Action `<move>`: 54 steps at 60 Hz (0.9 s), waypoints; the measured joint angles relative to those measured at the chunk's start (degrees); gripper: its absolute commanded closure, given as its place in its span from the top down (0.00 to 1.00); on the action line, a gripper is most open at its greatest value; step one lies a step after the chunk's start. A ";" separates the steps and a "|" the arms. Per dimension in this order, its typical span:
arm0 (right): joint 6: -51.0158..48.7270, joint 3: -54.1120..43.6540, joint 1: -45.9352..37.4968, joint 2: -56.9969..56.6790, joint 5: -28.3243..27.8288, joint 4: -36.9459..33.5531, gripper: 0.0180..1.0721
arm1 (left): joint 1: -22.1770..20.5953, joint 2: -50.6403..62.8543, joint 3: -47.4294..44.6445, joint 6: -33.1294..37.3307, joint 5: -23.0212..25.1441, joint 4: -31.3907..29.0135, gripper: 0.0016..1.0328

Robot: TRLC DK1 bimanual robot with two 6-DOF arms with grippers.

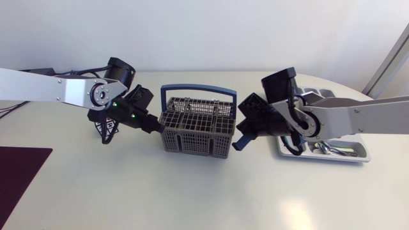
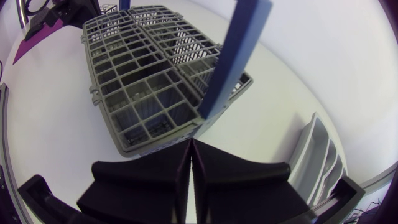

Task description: Transfer all utensils from the basket to the drawer tray.

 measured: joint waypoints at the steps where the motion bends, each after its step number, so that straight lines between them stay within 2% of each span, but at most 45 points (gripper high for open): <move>1: 0.00 0.00 0.00 0.26 0.00 0.00 0.07 | -0.31 -0.13 -0.04 0.04 0.00 0.00 0.15; 11: 0.00 0.17 -0.02 1.05 0.68 -0.02 0.07 | -1.79 -3.30 -1.86 0.24 -0.28 -0.02 0.15; 26: 0.02 1.14 1.62 2.03 1.81 -0.07 0.07 | -1.88 -8.85 -5.57 0.39 -0.90 0.00 0.15; 54: 0.04 2.05 2.78 2.54 4.20 -0.90 0.07 | -1.73 -10.67 -7.39 0.44 -0.81 -0.02 0.15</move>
